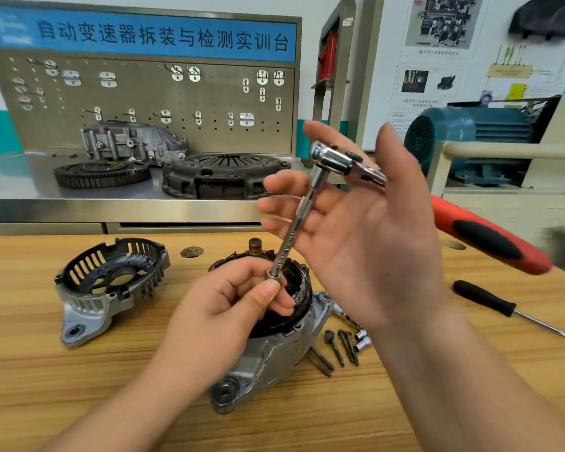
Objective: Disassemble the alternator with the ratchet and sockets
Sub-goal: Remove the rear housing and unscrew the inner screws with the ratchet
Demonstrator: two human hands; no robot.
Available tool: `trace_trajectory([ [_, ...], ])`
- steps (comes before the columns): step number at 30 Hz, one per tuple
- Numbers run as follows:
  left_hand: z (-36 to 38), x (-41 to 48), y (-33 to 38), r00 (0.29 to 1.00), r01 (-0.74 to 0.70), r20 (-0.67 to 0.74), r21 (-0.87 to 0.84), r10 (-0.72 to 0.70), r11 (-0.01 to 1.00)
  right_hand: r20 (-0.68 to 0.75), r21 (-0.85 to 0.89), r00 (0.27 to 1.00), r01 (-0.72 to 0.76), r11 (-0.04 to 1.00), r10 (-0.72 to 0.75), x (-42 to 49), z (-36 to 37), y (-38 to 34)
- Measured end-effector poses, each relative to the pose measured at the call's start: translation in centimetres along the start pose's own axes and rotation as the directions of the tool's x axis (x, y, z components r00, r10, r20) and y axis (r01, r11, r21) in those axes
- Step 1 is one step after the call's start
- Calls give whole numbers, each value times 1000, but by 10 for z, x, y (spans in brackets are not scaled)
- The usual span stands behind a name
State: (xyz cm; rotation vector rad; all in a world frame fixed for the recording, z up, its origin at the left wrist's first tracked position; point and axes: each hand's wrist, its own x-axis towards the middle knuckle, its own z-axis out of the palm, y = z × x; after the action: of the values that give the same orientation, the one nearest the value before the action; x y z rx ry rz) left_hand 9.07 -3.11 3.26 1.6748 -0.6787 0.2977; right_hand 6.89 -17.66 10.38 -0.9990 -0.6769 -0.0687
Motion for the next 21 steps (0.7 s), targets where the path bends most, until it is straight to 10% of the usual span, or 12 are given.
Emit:
trace_trajectory([
  [7, 0, -2, 7, 998, -36, -46, 223, 48, 974, -120, 119, 982, 162, 980, -148, 26, 5, -2],
  [13, -3, -12, -16, 982, -175, 86, 738, 166, 652, -323, 151, 937, 187, 971, -130, 31, -22, -13],
  [21, -16, -10, -32, 962, -253, 118, 718, 245, 649, -447, 132, 881, 233, 963, -152, 32, -52, -29],
])
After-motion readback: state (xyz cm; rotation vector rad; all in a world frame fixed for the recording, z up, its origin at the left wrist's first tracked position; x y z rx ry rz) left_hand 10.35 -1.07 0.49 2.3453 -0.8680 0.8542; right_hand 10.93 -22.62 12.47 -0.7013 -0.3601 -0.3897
